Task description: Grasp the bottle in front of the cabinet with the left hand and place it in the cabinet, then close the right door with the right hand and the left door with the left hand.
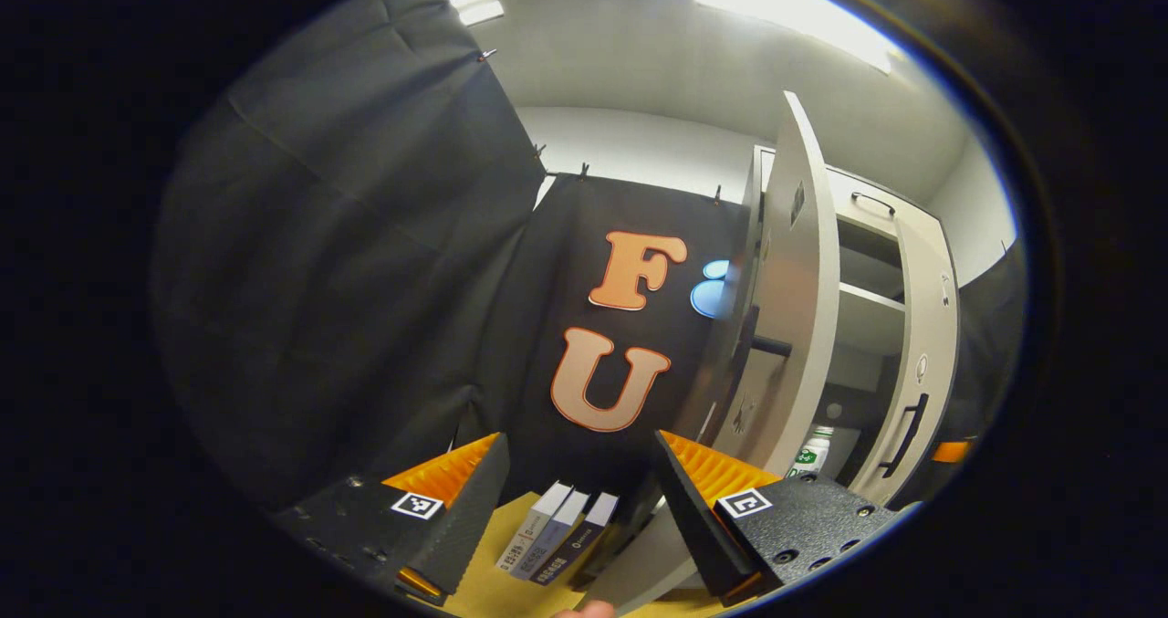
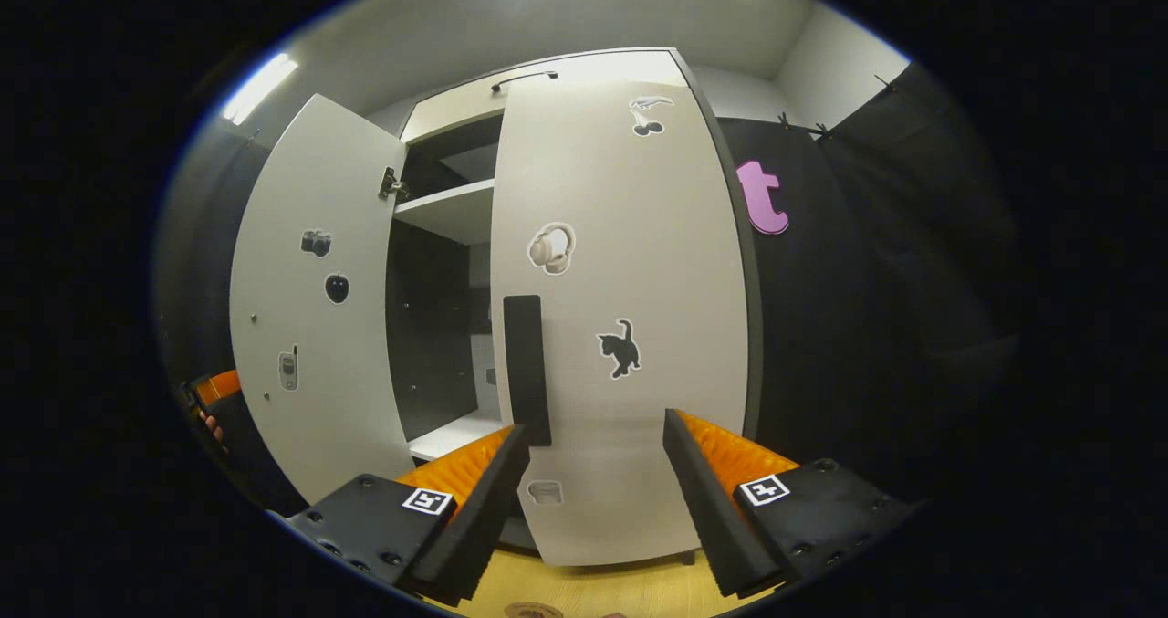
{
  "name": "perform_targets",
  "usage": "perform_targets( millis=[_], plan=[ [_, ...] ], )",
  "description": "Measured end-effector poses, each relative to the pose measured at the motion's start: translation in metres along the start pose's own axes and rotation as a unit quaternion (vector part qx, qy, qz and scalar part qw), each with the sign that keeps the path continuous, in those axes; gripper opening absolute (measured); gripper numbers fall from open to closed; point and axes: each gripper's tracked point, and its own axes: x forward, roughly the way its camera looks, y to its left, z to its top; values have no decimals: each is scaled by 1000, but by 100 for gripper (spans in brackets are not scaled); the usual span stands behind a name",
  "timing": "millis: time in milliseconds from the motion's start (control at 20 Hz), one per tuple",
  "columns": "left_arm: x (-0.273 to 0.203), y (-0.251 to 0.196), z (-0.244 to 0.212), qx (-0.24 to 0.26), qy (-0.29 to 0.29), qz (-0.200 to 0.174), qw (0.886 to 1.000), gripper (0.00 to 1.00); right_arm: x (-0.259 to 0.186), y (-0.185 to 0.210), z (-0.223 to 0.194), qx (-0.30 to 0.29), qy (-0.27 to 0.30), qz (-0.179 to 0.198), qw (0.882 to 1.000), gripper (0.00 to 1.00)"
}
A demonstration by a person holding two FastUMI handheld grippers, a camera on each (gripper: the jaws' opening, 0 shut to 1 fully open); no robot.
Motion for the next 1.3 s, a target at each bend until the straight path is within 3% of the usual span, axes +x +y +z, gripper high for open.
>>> perform_targets(
  millis=[150, 350, 750, 1100, 1300],
  plan=[
    [6, -10, 1, 10, -5, -7, 1000, 97, -25, -13, -11, 12, 9, -12, 1000, 98],
    [4, -20, 0, 11, -8, -24, 1000, 92, -44, -44, -26, 19, 11, -47, 999, 98],
    [-12, -61, -6, 14, 9, -60, 998, 92, -62, -64, -25, 18, 5, -58, 998, 98],
    [-18, -122, -28, -25, 38, -119, 992, 93, -78, -74, -28, 21, 8, -62, 998, 98],
    [-14, -159, -34, -23, 45, -146, 988, 93, -89, -81, -30, 18, 11, -70, 997, 98]
  ],
)
